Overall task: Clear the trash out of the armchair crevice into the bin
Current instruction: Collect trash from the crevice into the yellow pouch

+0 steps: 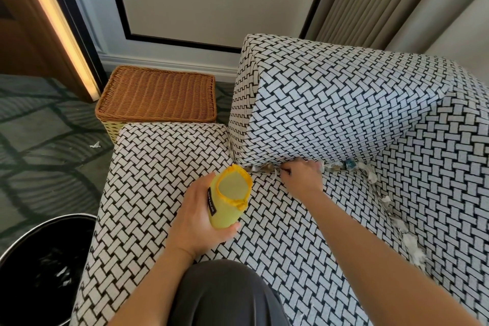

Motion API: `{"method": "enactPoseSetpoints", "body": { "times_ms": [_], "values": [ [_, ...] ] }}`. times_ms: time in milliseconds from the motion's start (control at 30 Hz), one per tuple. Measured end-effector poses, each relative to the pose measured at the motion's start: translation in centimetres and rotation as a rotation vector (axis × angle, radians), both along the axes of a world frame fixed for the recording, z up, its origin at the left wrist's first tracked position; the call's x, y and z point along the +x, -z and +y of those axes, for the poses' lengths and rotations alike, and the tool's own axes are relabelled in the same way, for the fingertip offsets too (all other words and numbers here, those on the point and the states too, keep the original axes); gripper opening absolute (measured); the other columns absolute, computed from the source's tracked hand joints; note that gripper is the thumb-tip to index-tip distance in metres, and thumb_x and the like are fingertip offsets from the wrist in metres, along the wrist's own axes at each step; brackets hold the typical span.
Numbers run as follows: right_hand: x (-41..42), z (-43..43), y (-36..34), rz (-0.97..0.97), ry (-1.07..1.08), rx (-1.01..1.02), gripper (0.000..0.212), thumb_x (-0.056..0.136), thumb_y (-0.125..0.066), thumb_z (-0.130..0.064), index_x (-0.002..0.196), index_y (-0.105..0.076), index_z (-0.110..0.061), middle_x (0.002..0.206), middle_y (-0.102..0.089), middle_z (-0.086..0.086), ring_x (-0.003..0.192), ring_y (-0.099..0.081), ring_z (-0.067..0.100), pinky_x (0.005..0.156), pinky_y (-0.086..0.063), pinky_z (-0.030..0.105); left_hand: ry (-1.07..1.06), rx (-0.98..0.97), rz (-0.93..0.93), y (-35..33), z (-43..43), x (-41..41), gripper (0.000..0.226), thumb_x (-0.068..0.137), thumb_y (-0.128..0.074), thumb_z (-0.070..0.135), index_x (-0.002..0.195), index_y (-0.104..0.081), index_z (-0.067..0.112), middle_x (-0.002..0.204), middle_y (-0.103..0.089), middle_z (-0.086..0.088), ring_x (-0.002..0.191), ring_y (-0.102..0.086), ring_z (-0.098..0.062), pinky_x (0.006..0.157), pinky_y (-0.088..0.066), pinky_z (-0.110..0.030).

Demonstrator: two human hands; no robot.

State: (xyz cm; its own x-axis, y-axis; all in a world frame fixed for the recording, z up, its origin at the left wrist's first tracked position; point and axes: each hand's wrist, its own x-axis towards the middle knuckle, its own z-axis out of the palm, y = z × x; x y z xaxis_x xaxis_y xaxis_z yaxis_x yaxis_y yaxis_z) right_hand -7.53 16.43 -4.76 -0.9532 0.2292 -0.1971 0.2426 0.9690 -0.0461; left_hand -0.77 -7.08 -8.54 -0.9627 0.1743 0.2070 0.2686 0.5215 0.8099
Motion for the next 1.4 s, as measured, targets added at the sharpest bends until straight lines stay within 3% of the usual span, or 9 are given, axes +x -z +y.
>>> {"method": "enactPoseSetpoints", "body": {
  "times_ms": [133, 567, 700, 767, 833, 967, 1167, 1300, 1400],
  "values": [
    [-0.2, -0.9, 0.3, -0.069, 0.093, -0.009, 0.043, 0.093, -0.038, -0.046, 0.127, -0.053, -0.024, 0.138, -0.04, 0.005, 0.134, -0.023, 0.033, 0.111, -0.021, 0.05, 0.0, -0.005, 0.011, -0.1, 0.0, 0.0, 0.092, 0.052, -0.073, 0.049, 0.13, -0.038, 0.016, 0.126, -0.04, 0.003, 0.119, -0.041, -0.014, 0.1, -0.041, -0.038],
    [0.3, -0.7, 1.1, 0.192, 0.222, -0.193, 0.035, 0.095, -0.044, -0.039, 0.12, -0.06, -0.021, 0.13, -0.053, 0.005, 0.138, -0.018, 0.03, 0.106, -0.026, 0.045, 0.022, 0.008, 0.066, 0.0, 0.0, -0.1, 0.087, 0.054, -0.074, 0.044, 0.128, -0.04, 0.015, 0.124, -0.043, 0.003, 0.116, -0.041, -0.009, 0.098, -0.037, -0.027],
    [1.4, -0.5, 1.5, 0.335, 0.243, -0.361, 0.024, 0.092, -0.053, -0.032, 0.101, -0.065, -0.013, 0.119, -0.06, 0.004, 0.139, -0.019, 0.026, 0.106, -0.027, 0.046, 0.008, -0.001, 0.059, 0.1, 0.0, 0.0, 0.088, 0.053, -0.074, 0.045, 0.128, -0.039, 0.016, 0.125, -0.042, 0.003, 0.116, -0.041, -0.011, 0.099, -0.039, -0.03],
    [2.6, -0.6, 1.2, 0.397, 0.241, -0.527, 0.015, 0.09, -0.058, -0.028, 0.09, -0.065, -0.015, 0.097, -0.063, 0.0, 0.116, -0.044, 0.024, 0.098, -0.04, 0.044, -0.005, -0.015, 0.068, 0.0, 0.0, 0.0, 0.088, 0.052, -0.073, 0.047, 0.127, -0.039, 0.017, 0.123, -0.043, 0.002, 0.115, -0.041, -0.01, 0.097, -0.039, -0.03],
    [3.9, -1.4, -0.2, 0.427, 0.242, -0.771, 0.01, 0.088, -0.061, -0.024, 0.083, -0.063, -0.016, 0.078, -0.059, -0.001, 0.08, -0.052, 0.017, 0.071, -0.05, 0.026, -0.015, -0.037, 0.084, -0.1, 0.1, 0.0, 0.087, 0.052, -0.072, 0.048, 0.126, -0.038, 0.018, 0.122, -0.042, 0.003, 0.113, -0.04, -0.008, 0.095, -0.036, -0.025],
    [5.7, -4.5, -4.0, 0.433, 0.11, -1.092, 0.004, 0.084, -0.066, -0.013, 0.082, -0.064, -0.01, 0.075, -0.063, 0.004, 0.066, -0.055, 0.007, 0.061, -0.048, 0.015, -0.022, -0.062, 0.118, -0.4, 0.1, 0.0, 0.086, 0.052, -0.07, 0.048, 0.125, -0.035, 0.019, 0.119, -0.041, 0.005, 0.111, -0.038, -0.006, 0.093, -0.034, -0.02],
    [5.1, -8.2, -6.1, 0.283, -0.214, -0.92, 0.008, 0.085, -0.063, -0.01, 0.083, -0.066, -0.017, 0.073, -0.066, -0.003, 0.064, -0.056, 0.006, 0.058, -0.046, 0.013, -0.097, -0.129, 0.103, -0.5, 0.3, 0.3, 0.092, 0.05, -0.069, 0.054, 0.127, -0.034, 0.018, 0.121, -0.043, 0.0, 0.113, -0.043, -0.016, 0.096, -0.043, -0.038],
    [3.4, -8.7, -5.6, 0.358, -0.183, -0.865, 0.012, 0.09, -0.057, -0.009, 0.095, -0.067, -0.014, 0.073, -0.063, -0.006, 0.067, -0.06, 0.01, 0.058, -0.046, 0.013, -0.283, -0.161, 0.064, -0.9, 0.0, 0.3, 0.097, 0.053, -0.064, 0.063, 0.129, -0.035, 0.011, 0.123, -0.046, -0.006, 0.114, -0.046, -0.025, 0.097, -0.042, -0.047],
    [1.1, -9.8, -5.6, 0.46, -0.301, -0.644, 0.017, 0.09, -0.054, -0.002, 0.1, -0.067, -0.006, 0.082, -0.065, 0.002, 0.072, -0.06, 0.014, 0.065, -0.049, 0.018, -0.449, -0.14, 0.012, -1.3, -0.4, 0.5, 0.098, 0.054, -0.06, 0.066, 0.13, -0.032, 0.012, 0.124, -0.046, -0.009, 0.117, -0.044, -0.027, 0.1, -0.038, -0.047]
  ]
}}
